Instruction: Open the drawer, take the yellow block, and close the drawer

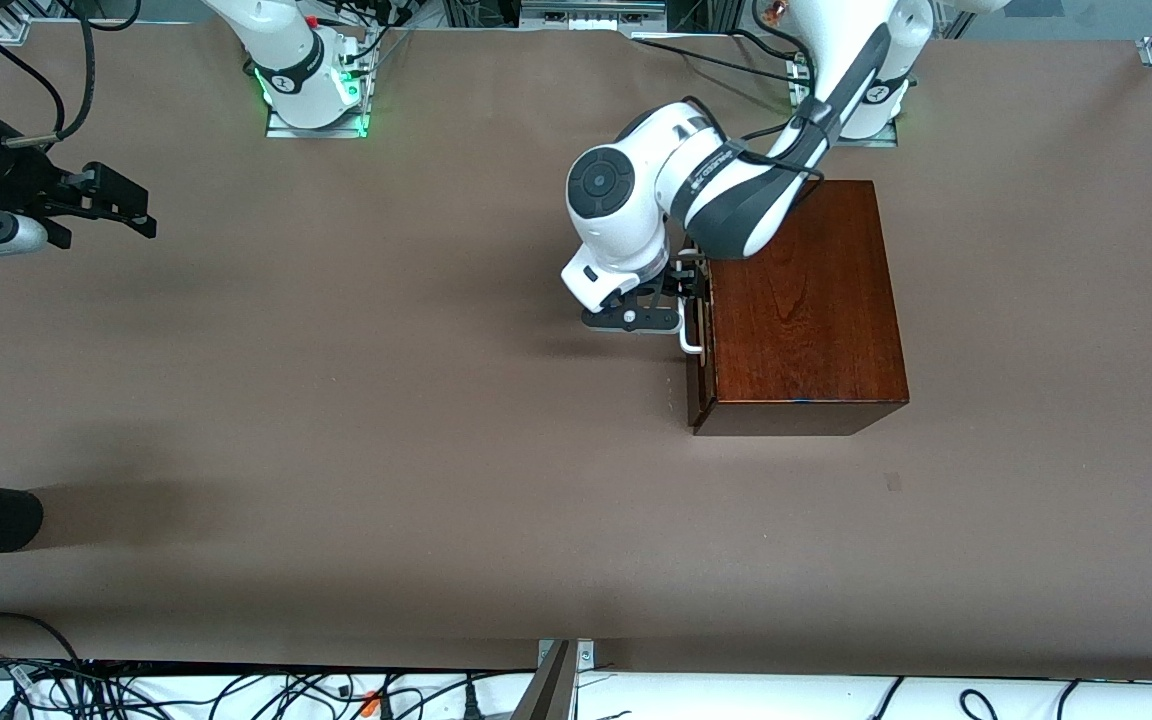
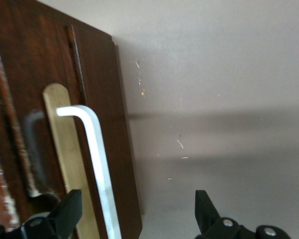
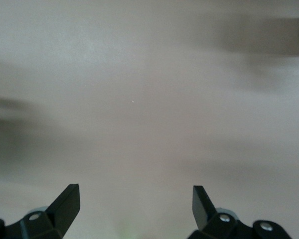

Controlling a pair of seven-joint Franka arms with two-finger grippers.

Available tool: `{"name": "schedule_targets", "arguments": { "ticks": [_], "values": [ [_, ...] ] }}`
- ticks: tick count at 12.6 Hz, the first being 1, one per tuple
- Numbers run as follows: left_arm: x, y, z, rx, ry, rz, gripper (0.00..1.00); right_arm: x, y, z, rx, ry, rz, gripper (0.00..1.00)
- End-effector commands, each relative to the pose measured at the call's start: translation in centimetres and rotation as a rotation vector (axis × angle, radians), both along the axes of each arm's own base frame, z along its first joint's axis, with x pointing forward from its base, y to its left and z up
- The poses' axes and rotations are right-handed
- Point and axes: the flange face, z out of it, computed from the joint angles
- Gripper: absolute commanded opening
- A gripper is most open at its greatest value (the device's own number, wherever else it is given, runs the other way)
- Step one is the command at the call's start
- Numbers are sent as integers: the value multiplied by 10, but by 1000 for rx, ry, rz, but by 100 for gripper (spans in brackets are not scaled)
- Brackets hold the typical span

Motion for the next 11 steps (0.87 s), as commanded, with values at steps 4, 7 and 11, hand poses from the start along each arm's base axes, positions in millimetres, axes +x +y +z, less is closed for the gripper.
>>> {"name": "schedule_targets", "arguments": {
  "ticks": [4,7,11],
  "values": [
    [-14,9,-10,61,-3,2,100,2,-2,5,-12,-8,-5,100],
    [-12,15,-18,69,6,10,100,2,-1,5,-12,-8,-4,100],
    [-10,13,-26,59,-7,34,100,2,0,5,-12,-8,-11,100]
  ]
}}
